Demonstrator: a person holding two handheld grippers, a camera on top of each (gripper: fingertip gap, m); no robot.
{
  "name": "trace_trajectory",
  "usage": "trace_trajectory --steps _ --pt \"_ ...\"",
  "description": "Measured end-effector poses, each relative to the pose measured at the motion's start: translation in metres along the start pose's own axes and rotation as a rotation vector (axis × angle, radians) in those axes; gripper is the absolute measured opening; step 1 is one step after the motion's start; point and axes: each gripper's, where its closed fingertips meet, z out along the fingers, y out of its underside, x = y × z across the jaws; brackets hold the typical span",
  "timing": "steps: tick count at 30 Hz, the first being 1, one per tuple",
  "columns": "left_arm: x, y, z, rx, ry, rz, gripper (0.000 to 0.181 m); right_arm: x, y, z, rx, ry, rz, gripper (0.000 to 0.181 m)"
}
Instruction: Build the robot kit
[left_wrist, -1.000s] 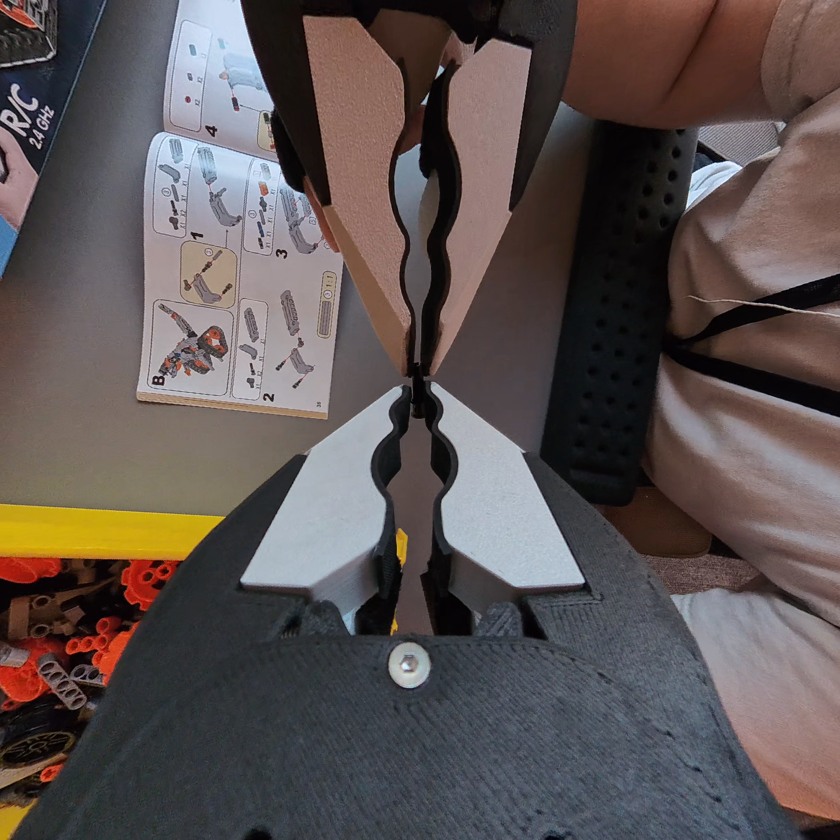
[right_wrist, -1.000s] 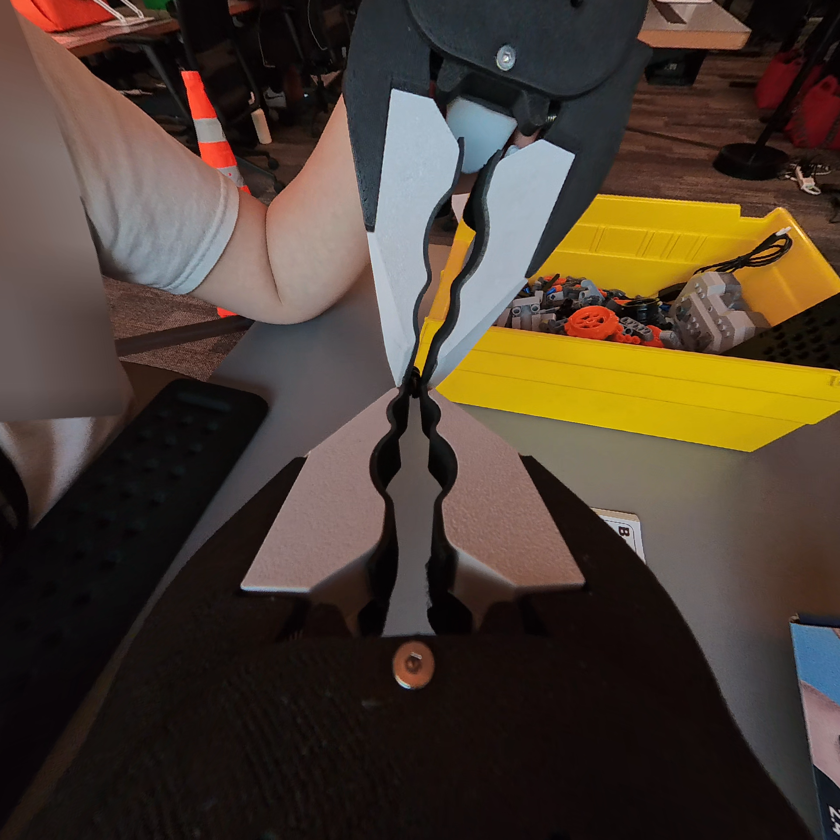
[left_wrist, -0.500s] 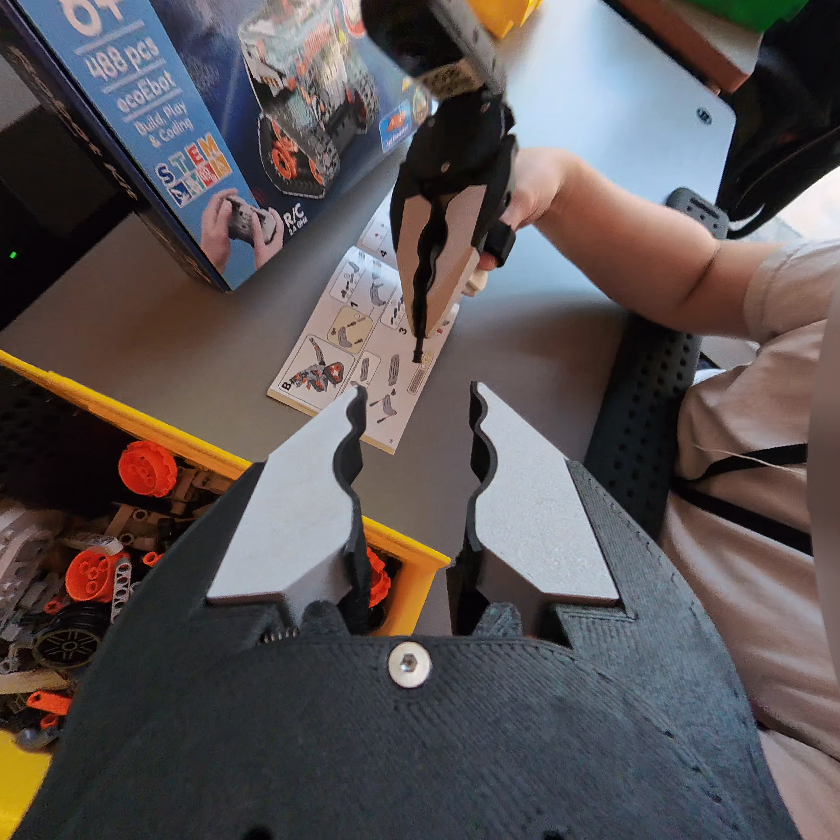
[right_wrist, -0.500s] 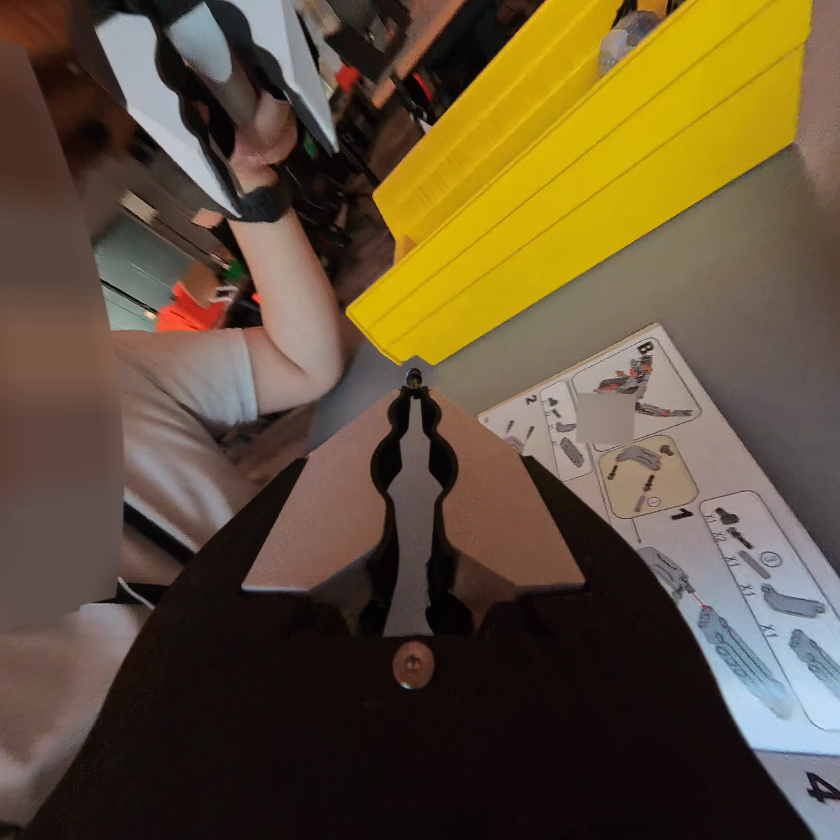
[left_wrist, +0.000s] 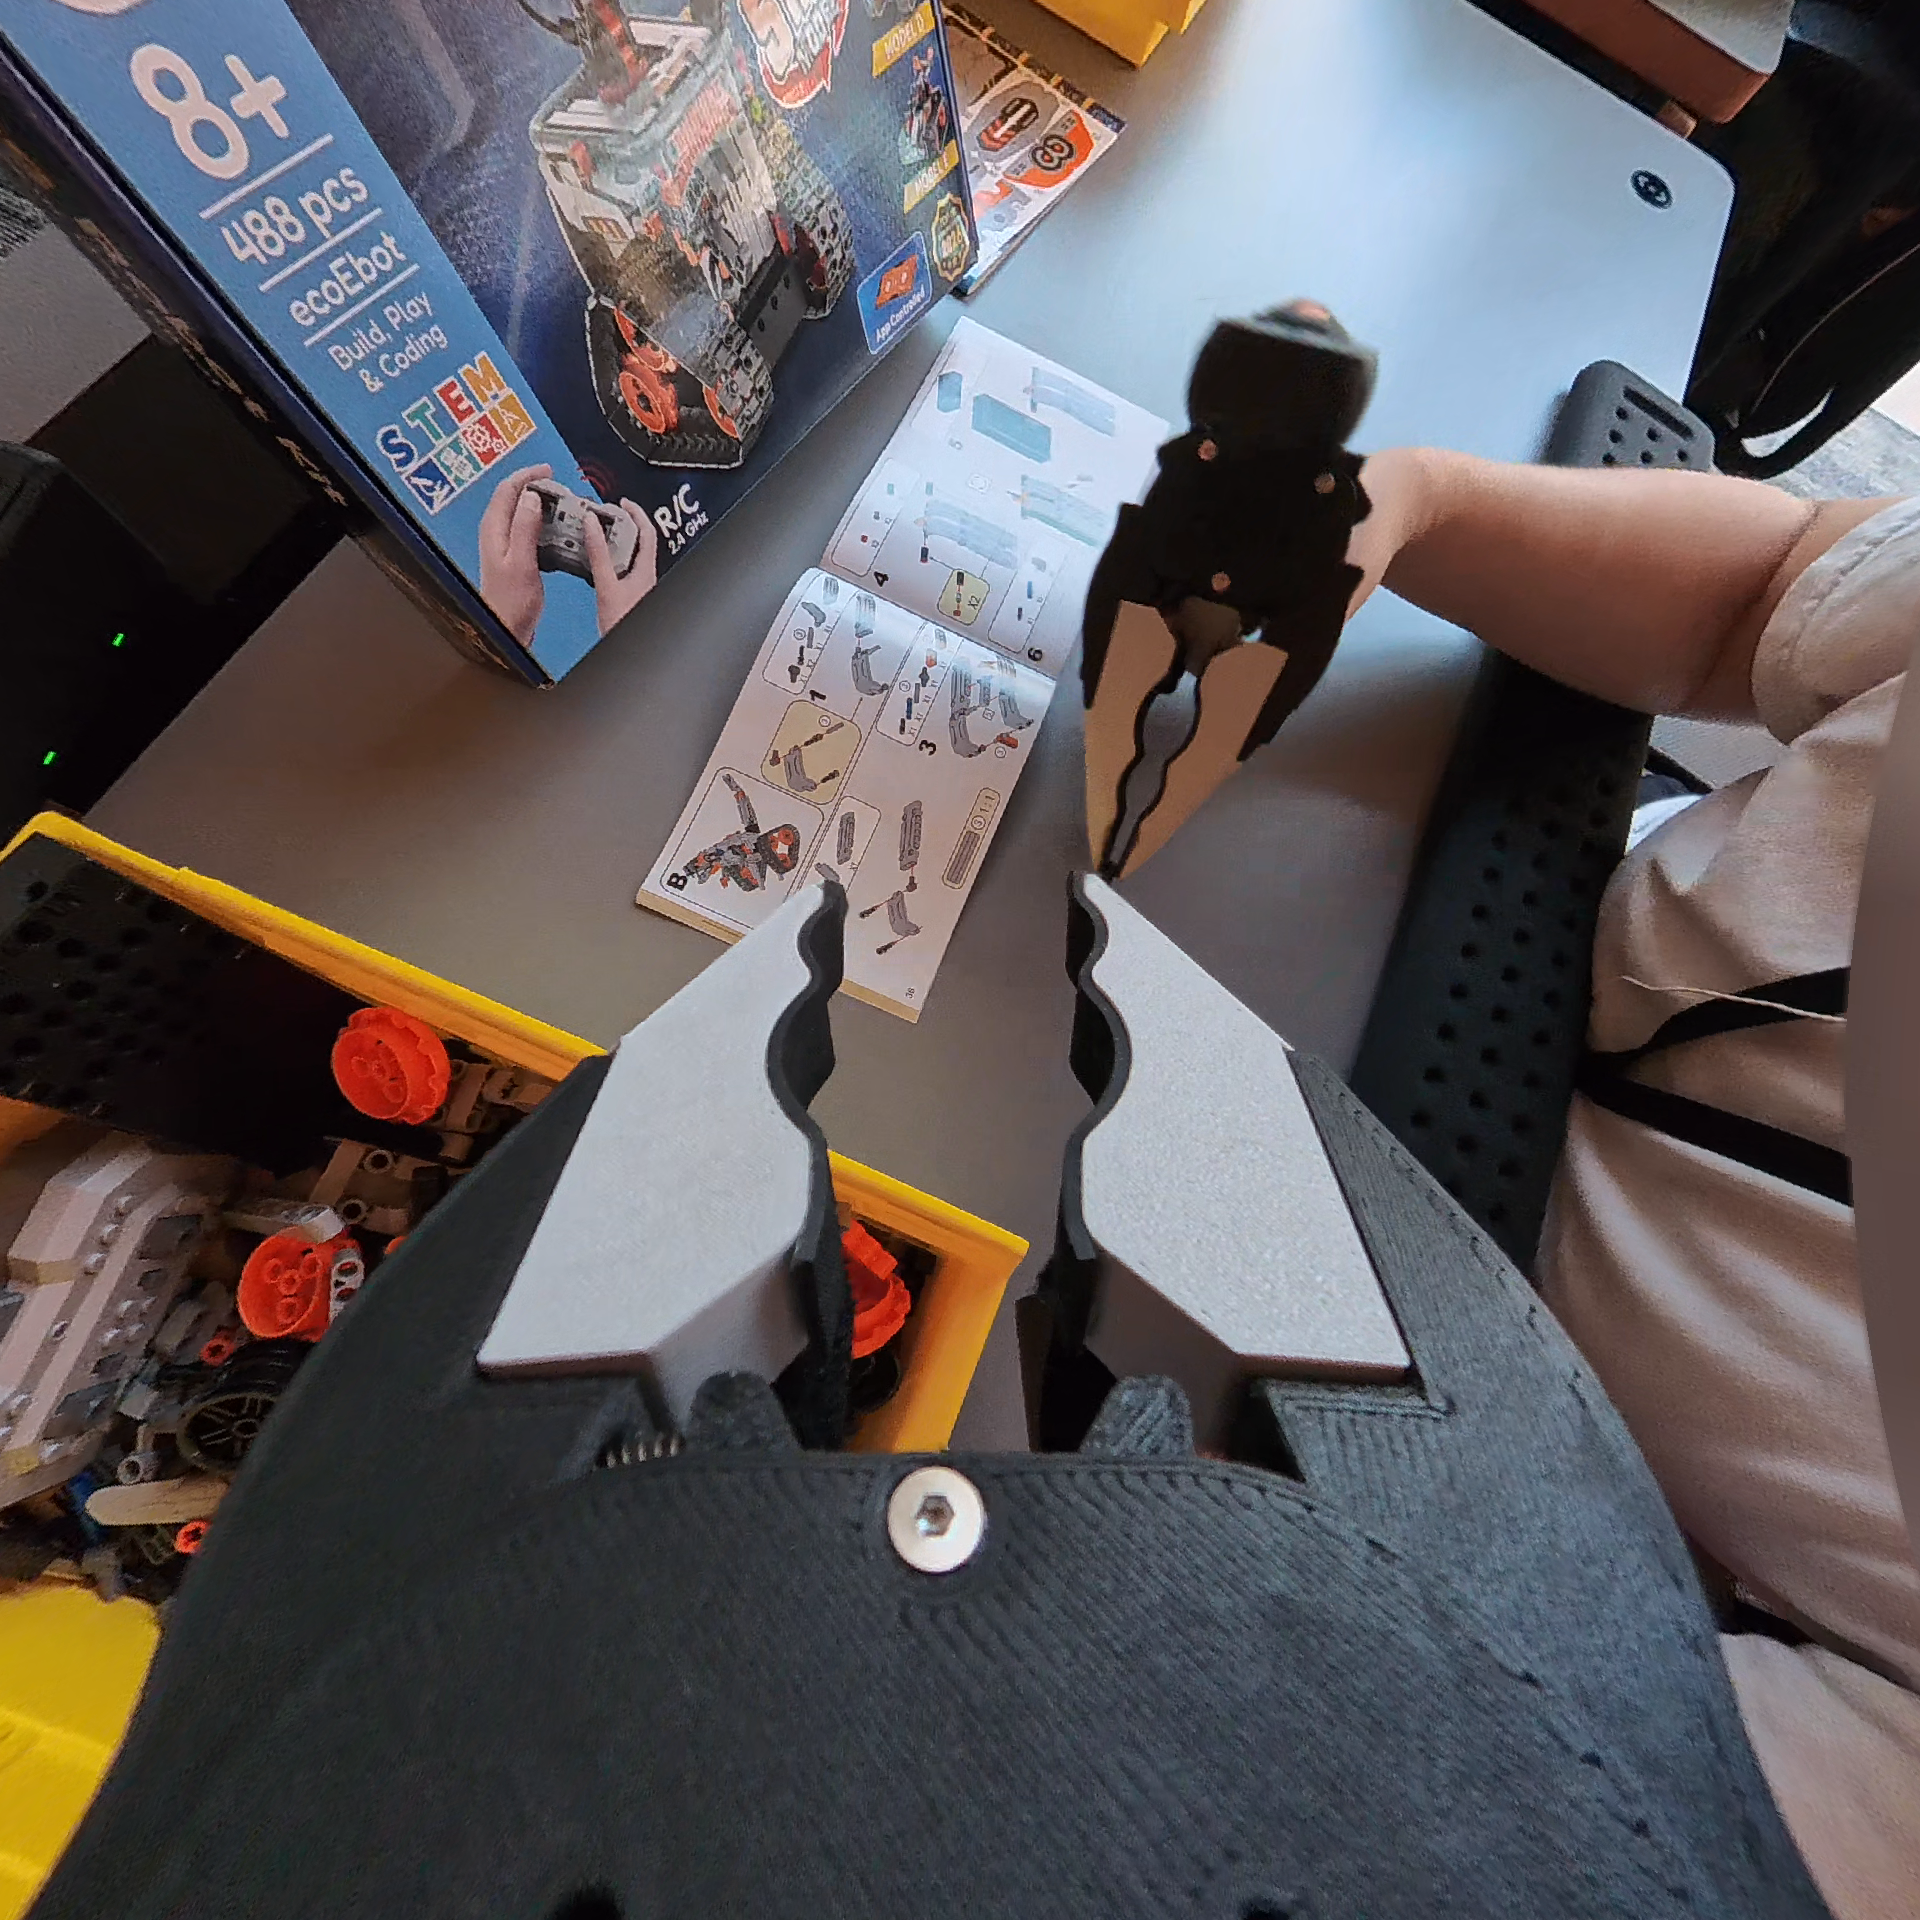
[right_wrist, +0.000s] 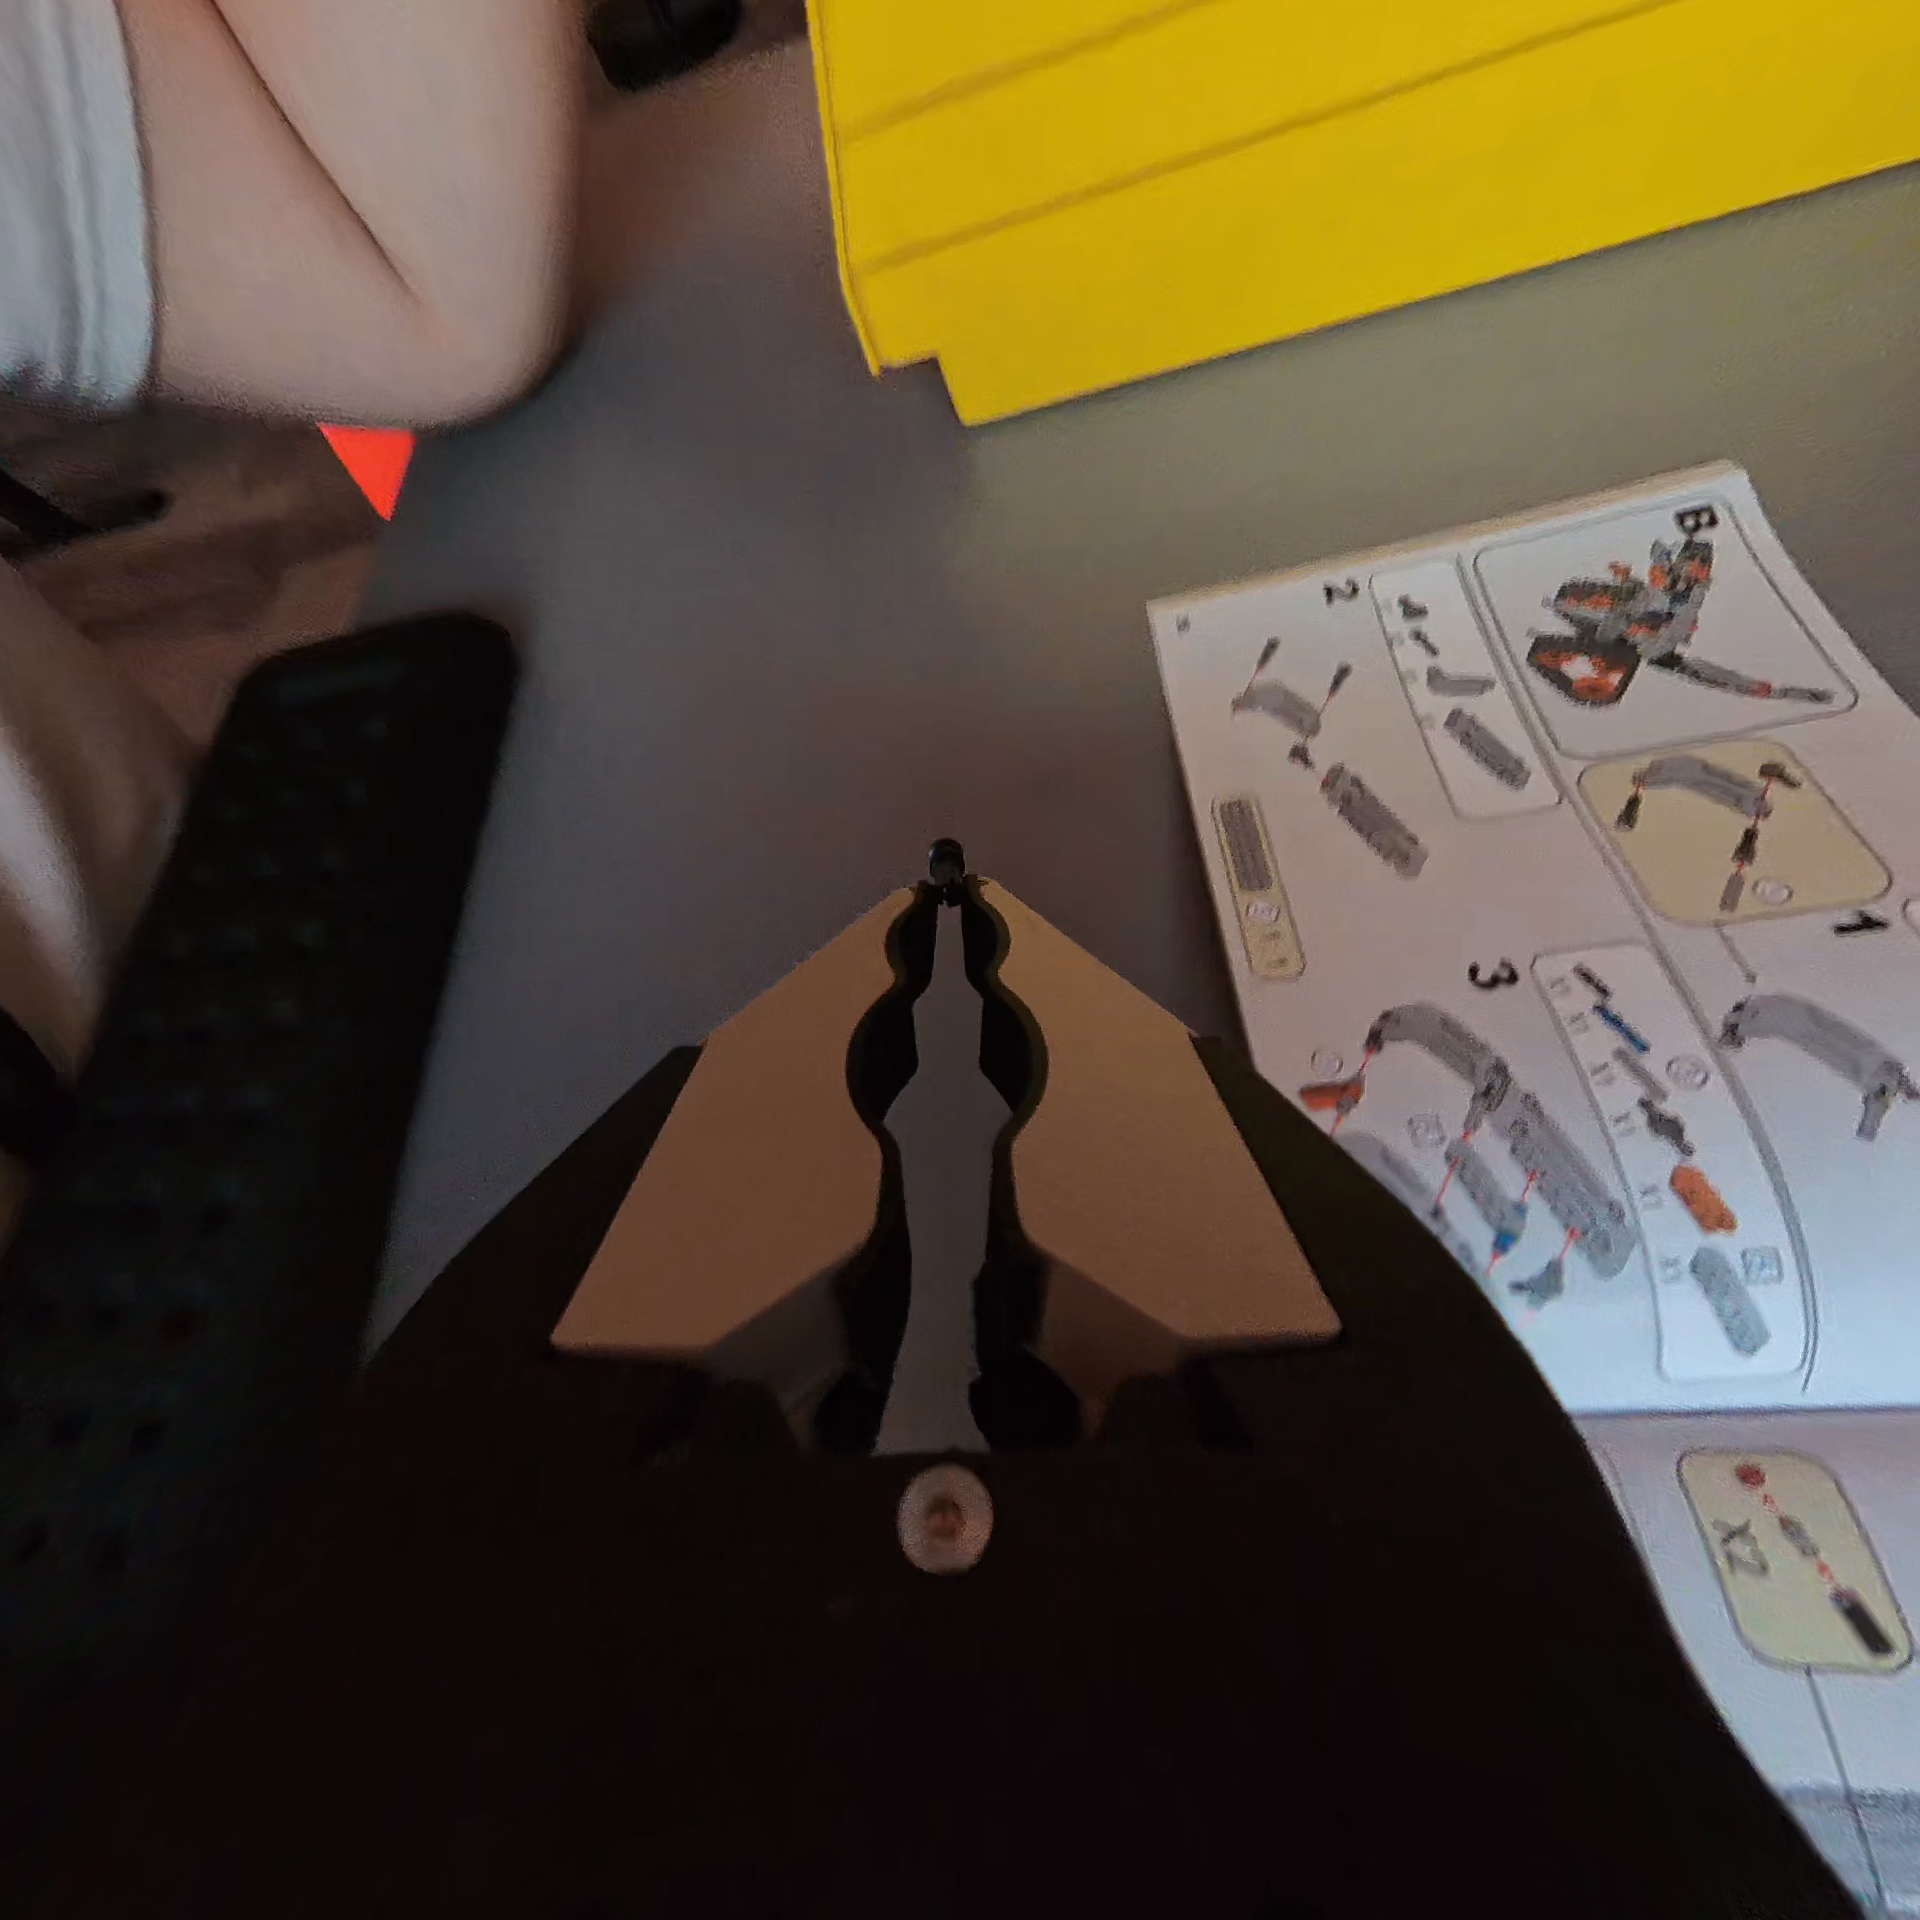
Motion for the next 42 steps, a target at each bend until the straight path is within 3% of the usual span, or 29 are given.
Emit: trace_trajectory --steps 3,7,11,14,16,22,26,33,42 --pt "-0.002 -0.001 -0.006 0.014 -0.026 -0.001 0.041 0.001 0.024 -0.001 -0.061 0.072 -0.047 0.004" --pt "-0.023 0.008 -0.021 -0.005 -0.169 -0.01 0.042 -0.003 0.025 -0.006 -0.032 0.068 -0.056 0.004" --pt "-0.068 0.043 -0.05 -0.123 -0.45 -0.08 0.043 -0.001 0.029 -0.004 -0.034 0.06 -0.06 0.004" --pt "-0.087 0.069 -0.065 -0.201 -0.537 -0.15 0.039 -0.001 0.034 -0.002 -0.065 0.064 -0.085 0.004" --pt "-0.093 0.08 -0.067 -0.229 -0.533 -0.171 0.027 -0.001 0.036 0.0 -0.077 0.066 -0.093 0.004" --pt "-0.1 0.112 -0.058 -0.365 -0.488 -0.235 0.031 -0.001 0.036 0.0 -0.077 0.079 -0.124 0.01" --pt "-0.101 0.129 -0.049 -0.443 -0.426 -0.214 0.021 -0.001 0.034 -0.003 -0.075 0.087 -0.137 0.018" --pt "-0.098 0.159 -0.029 -0.571 -0.297 -0.237 0.036 0.007 0.007 -0.029 0.045 0.181 -0.186 0.024" --pt "-0.099 0.18 -0.015 -0.652 -0.211 -0.391 0.034 0.017 -0.006 -0.06 0.121 0.269 -0.205 0.024"
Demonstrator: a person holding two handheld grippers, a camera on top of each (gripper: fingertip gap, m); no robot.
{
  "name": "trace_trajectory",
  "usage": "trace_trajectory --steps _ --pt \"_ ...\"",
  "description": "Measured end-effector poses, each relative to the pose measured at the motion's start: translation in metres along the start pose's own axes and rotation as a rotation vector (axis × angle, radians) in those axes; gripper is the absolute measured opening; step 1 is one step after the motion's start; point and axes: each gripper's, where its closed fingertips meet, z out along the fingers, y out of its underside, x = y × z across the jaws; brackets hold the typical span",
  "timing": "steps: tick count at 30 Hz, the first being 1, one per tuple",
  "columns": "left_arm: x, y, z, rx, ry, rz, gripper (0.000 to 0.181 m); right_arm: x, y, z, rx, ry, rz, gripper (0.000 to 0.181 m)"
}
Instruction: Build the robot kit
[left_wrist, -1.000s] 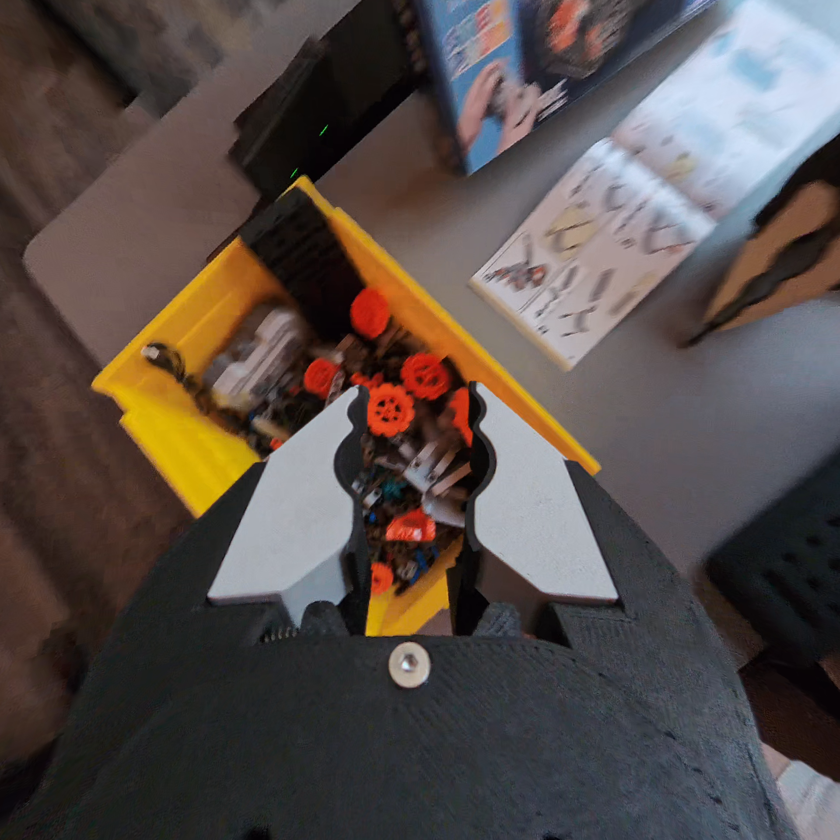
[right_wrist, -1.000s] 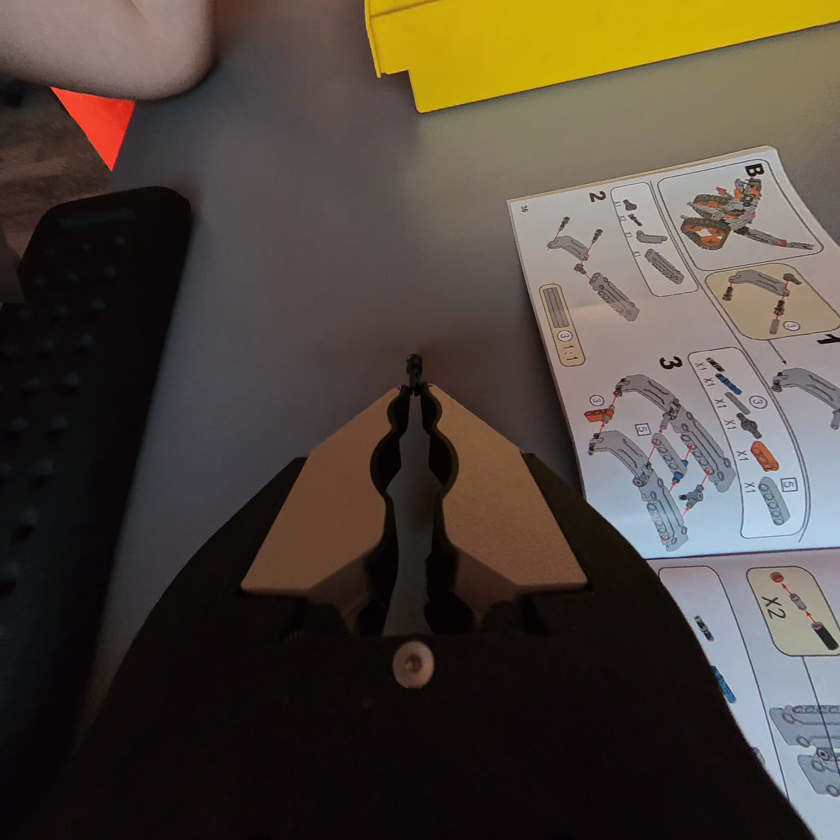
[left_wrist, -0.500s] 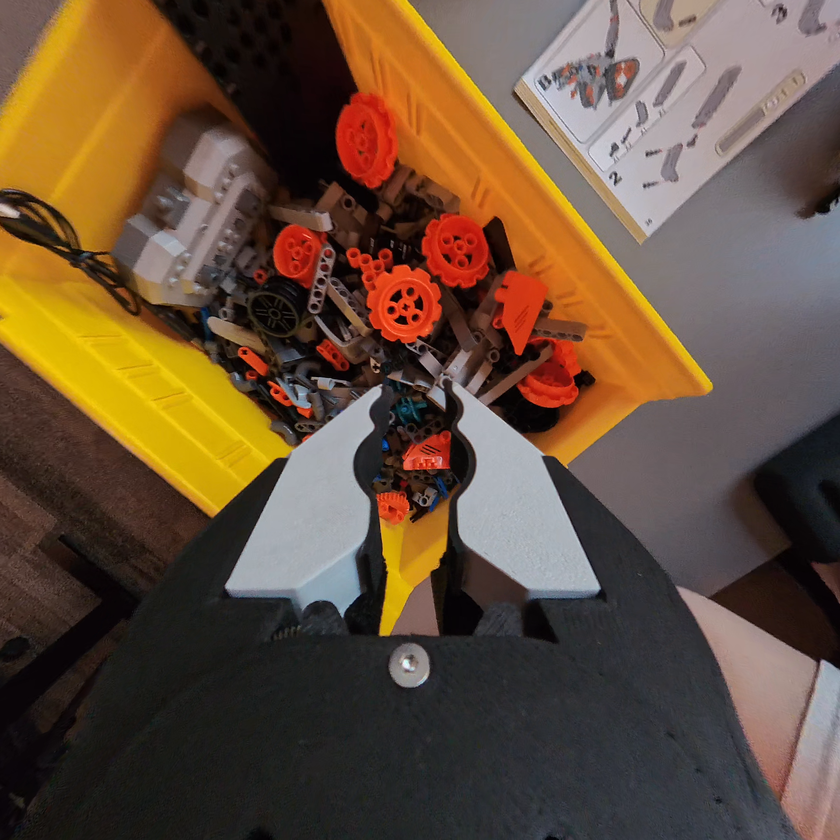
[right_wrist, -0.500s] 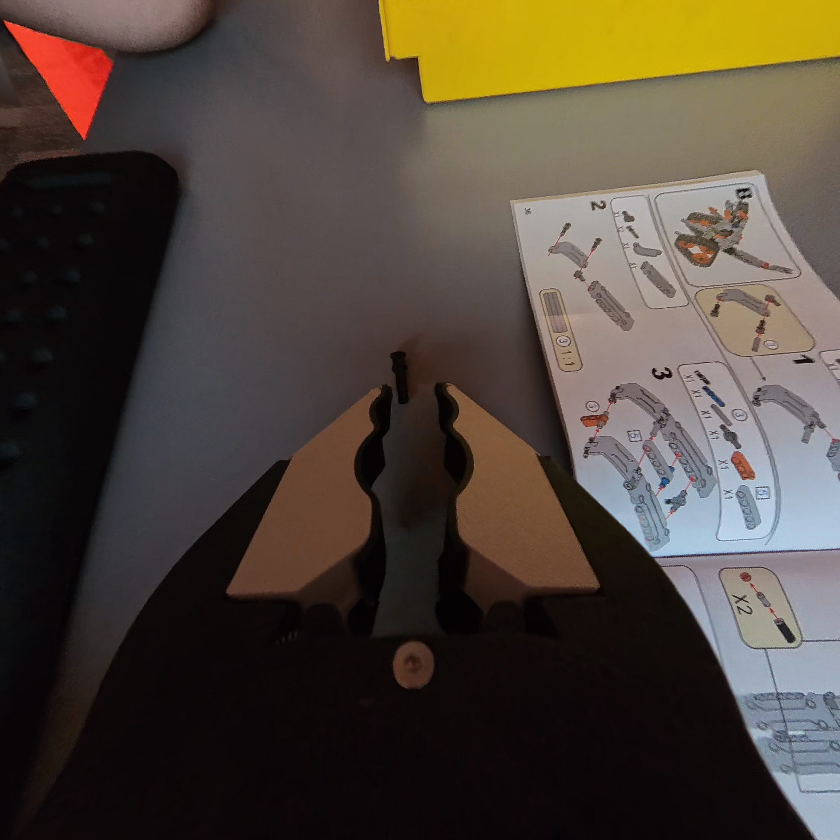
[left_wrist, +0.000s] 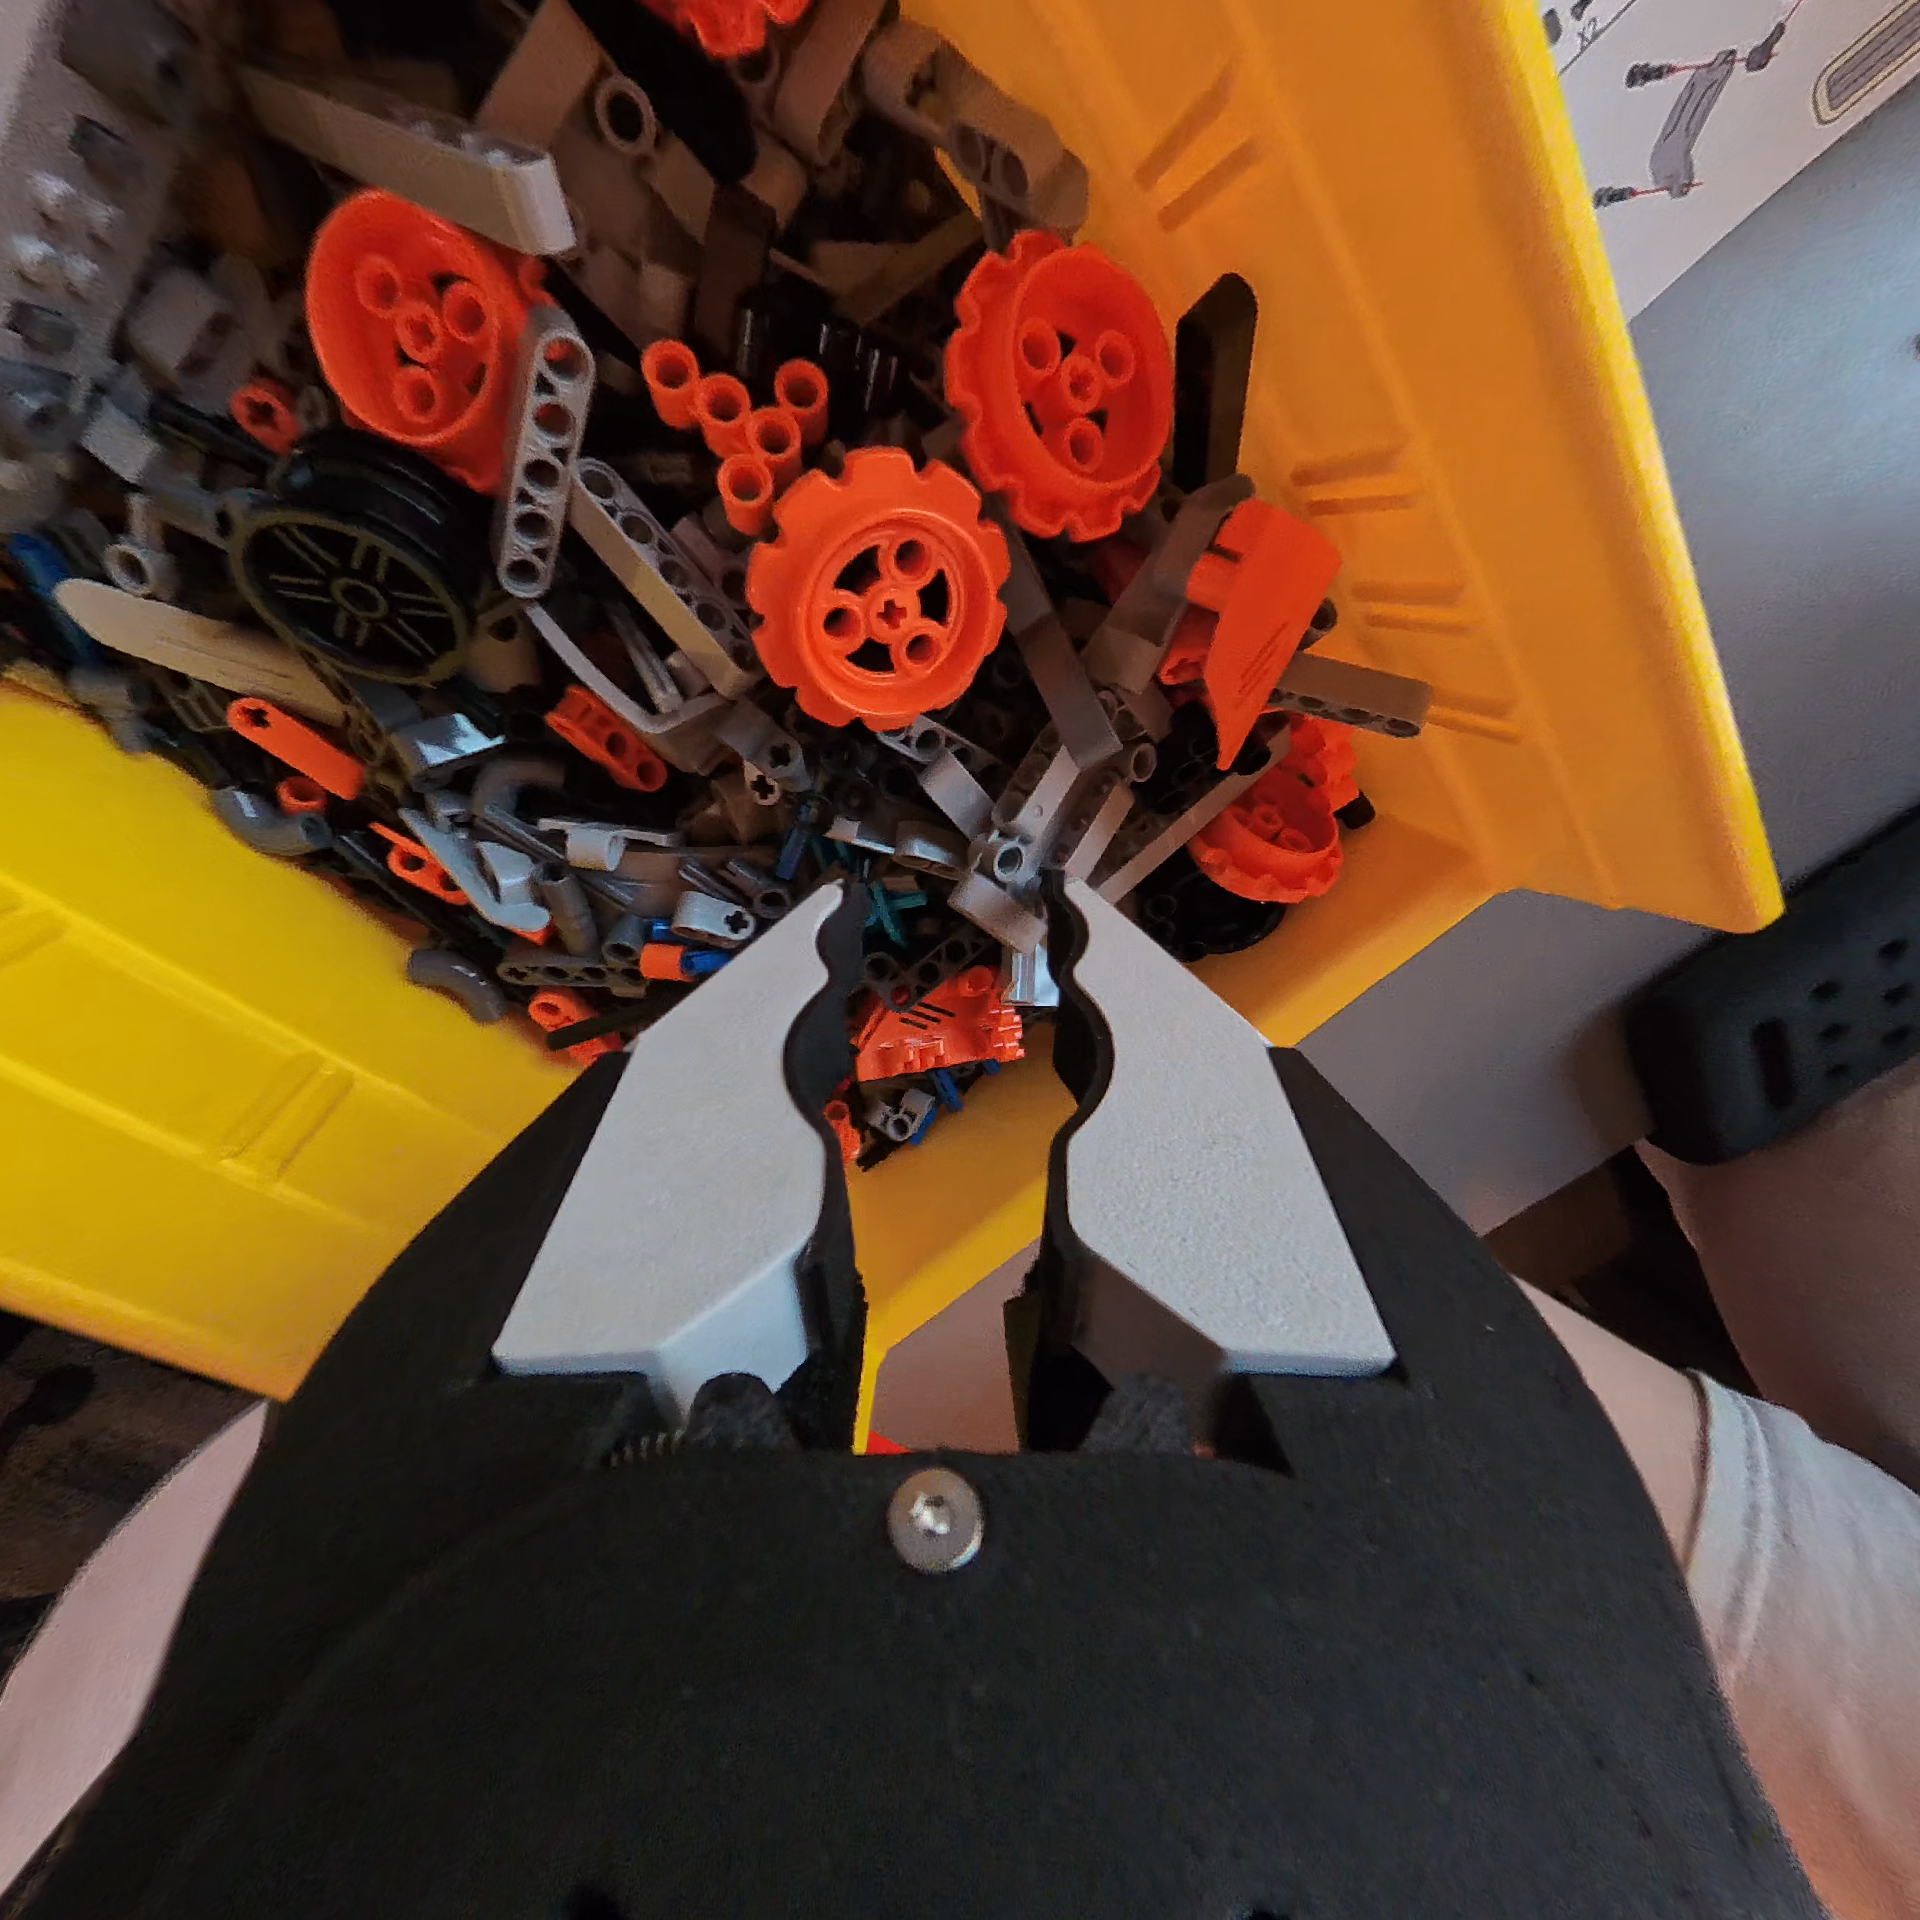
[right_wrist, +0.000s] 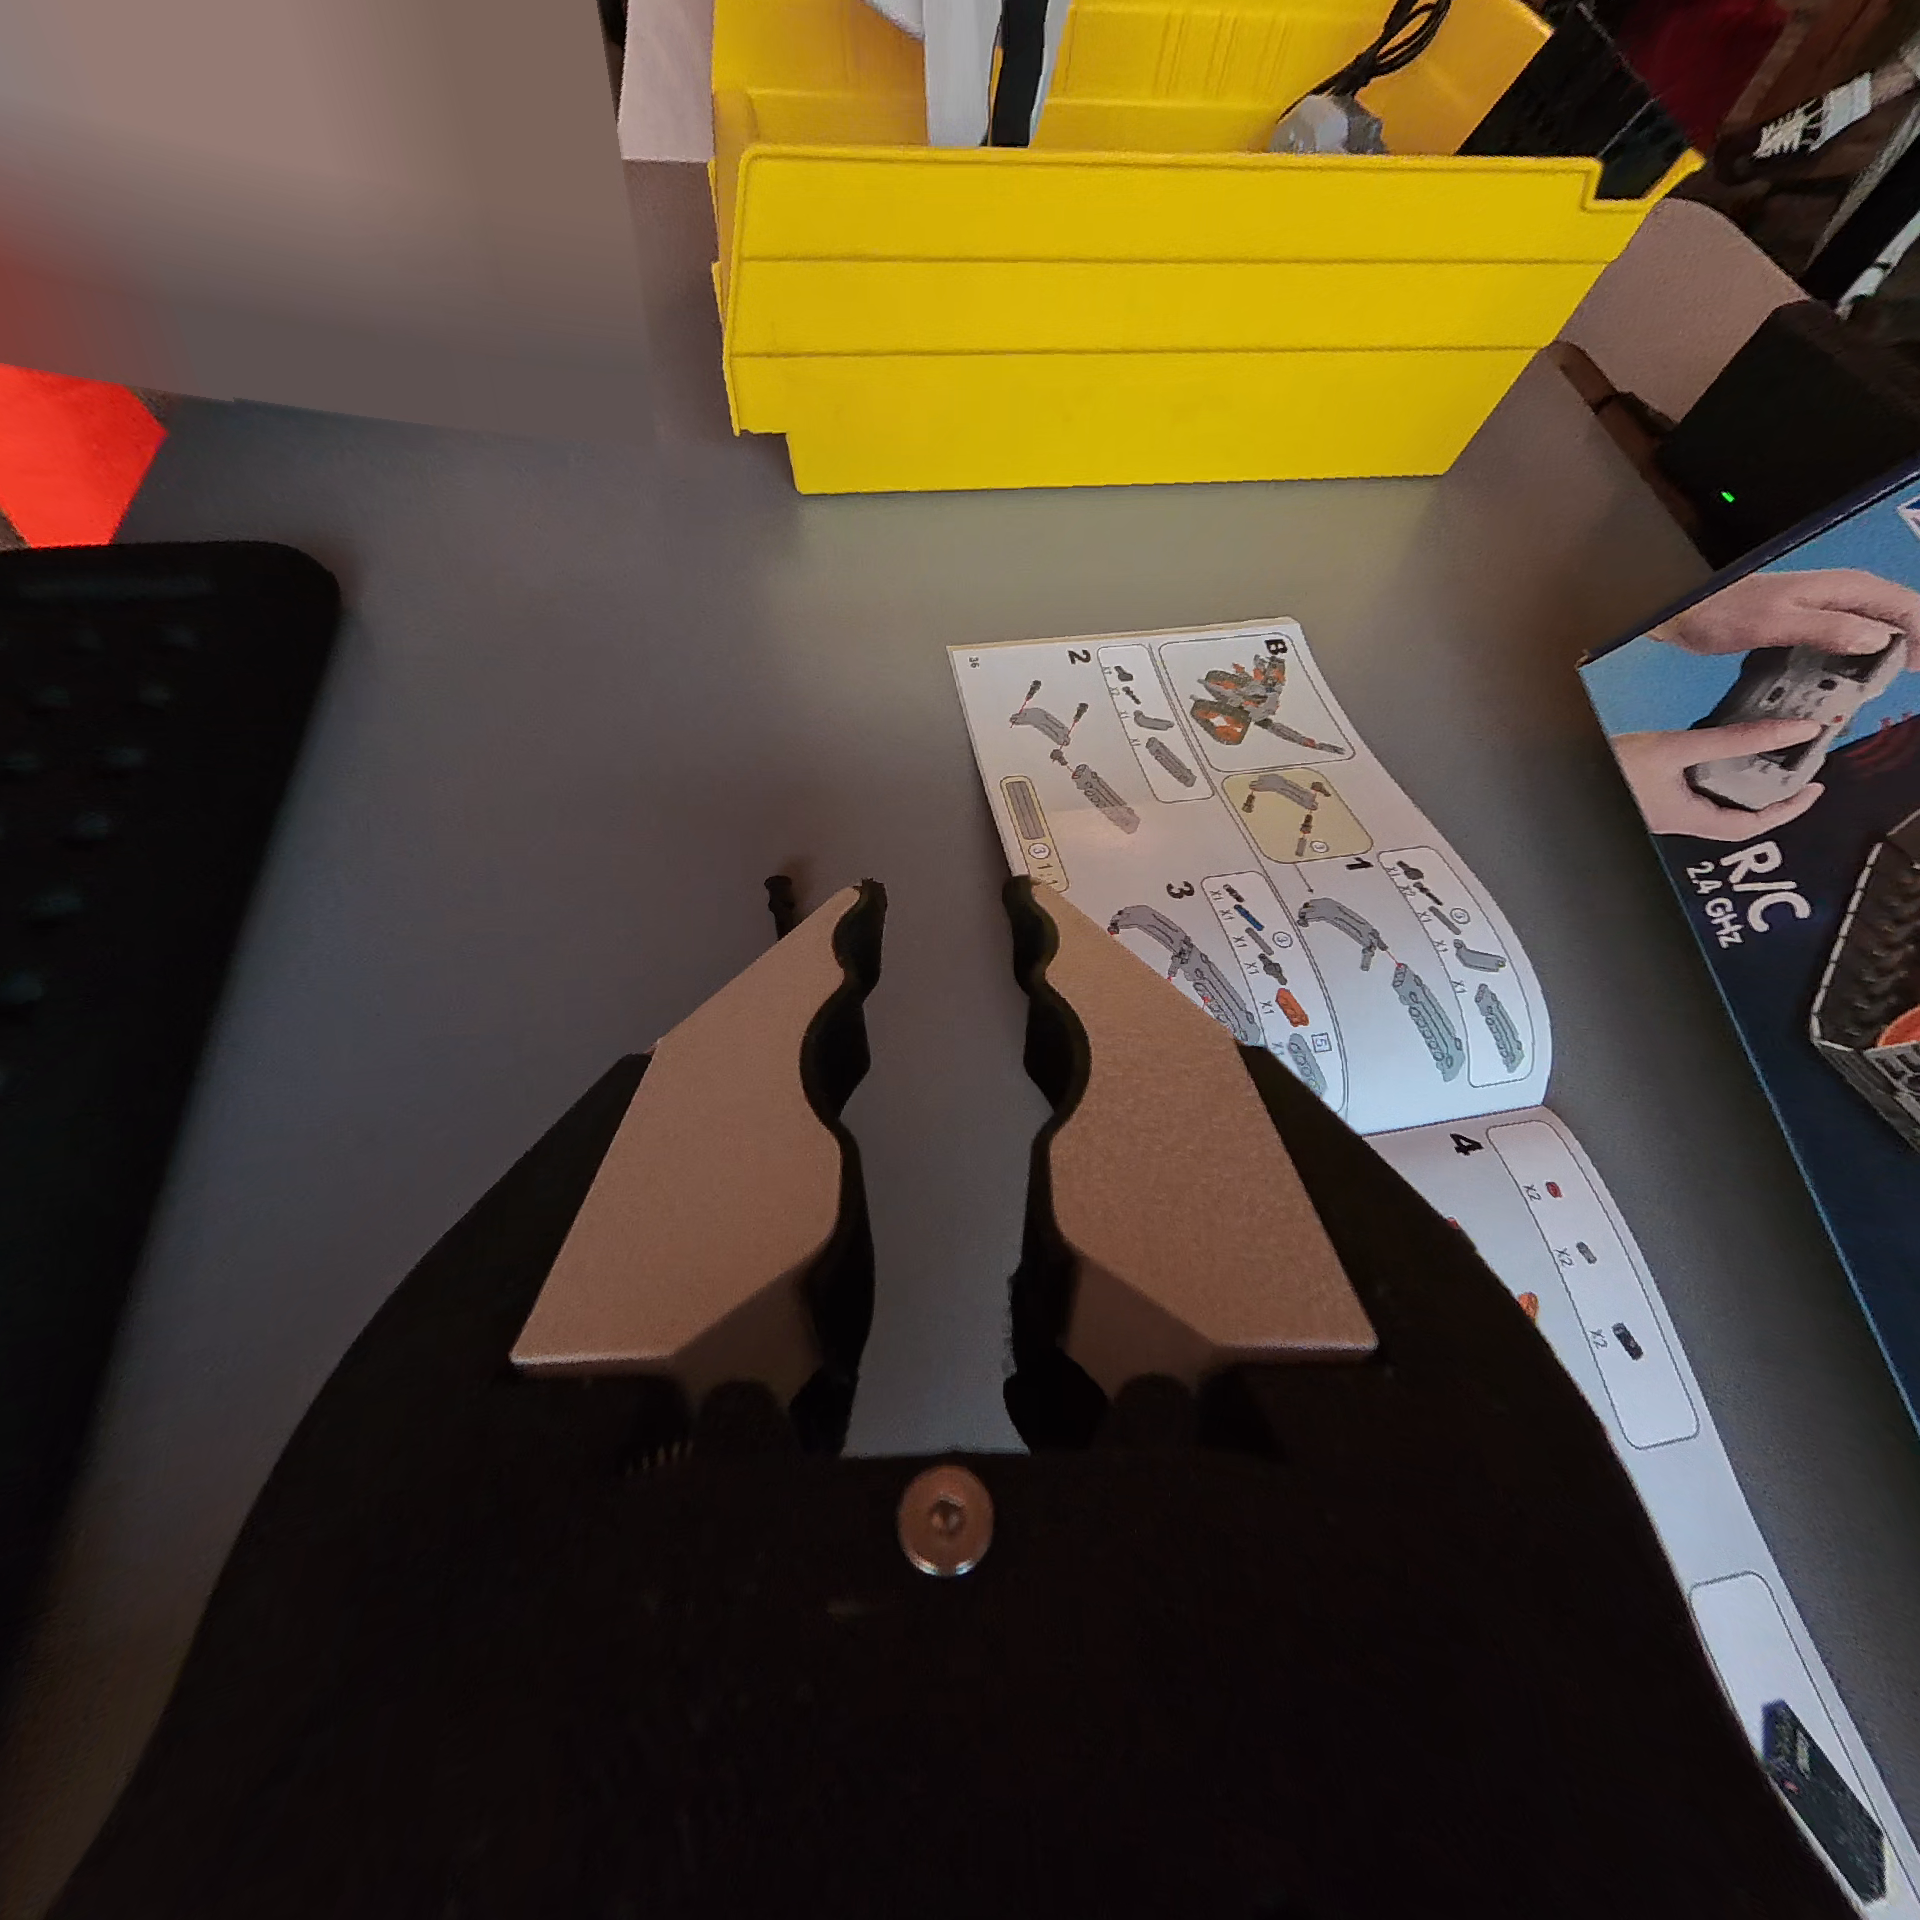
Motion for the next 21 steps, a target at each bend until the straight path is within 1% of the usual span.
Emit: trace_trajectory --steps 2,3,4,5,7,9,13,17,21 --pt "0.002 0.003 0.004 -0.036 0.012 -0.01 0.036 0.002 0.002 -0.001 -0.004 0.005 0.003 0.024" --pt "0.003 0.003 0.005 -0.047 0.024 -0.02 0.033 0.002 0.003 -0.001 -0.011 0.007 0.002 0.024" --pt "0.007 0.004 0.006 -0.058 0.052 -0.027 0.021 0.002 0.005 0.0 -0.017 0.006 0.001 0.024" --pt "0.012 0.005 0.006 -0.067 0.082 -0.033 0.014 0.002 0.006 0.001 -0.022 0.004 0.001 0.024" --pt "0.011 0.006 0.003 -0.069 0.076 -0.031 0.012 0.001 0.009 0.003 -0.034 0.0 -0.002 0.024" --pt "0.01 0.005 -0.002 -0.041 0.061 -0.026 0.011 0.001 0.011 0.004 -0.046 0.0 -0.009 0.024" --pt "-0.001 0.004 -0.021 0.039 -0.037 -0.023 0.011 0.001 0.014 0.005 -0.061 0.003 -0.013 0.024" --pt "-0.021 0.001 -0.045 0.133 -0.196 -0.055 0.011 0.002 0.016 0.005 -0.063 0.004 -0.007 0.024" --pt "-0.021 -0.011 -0.062 0.216 -0.246 -0.062 0.011 0.004 0.019 0.006 -0.072 0.009 -0.007 0.024"
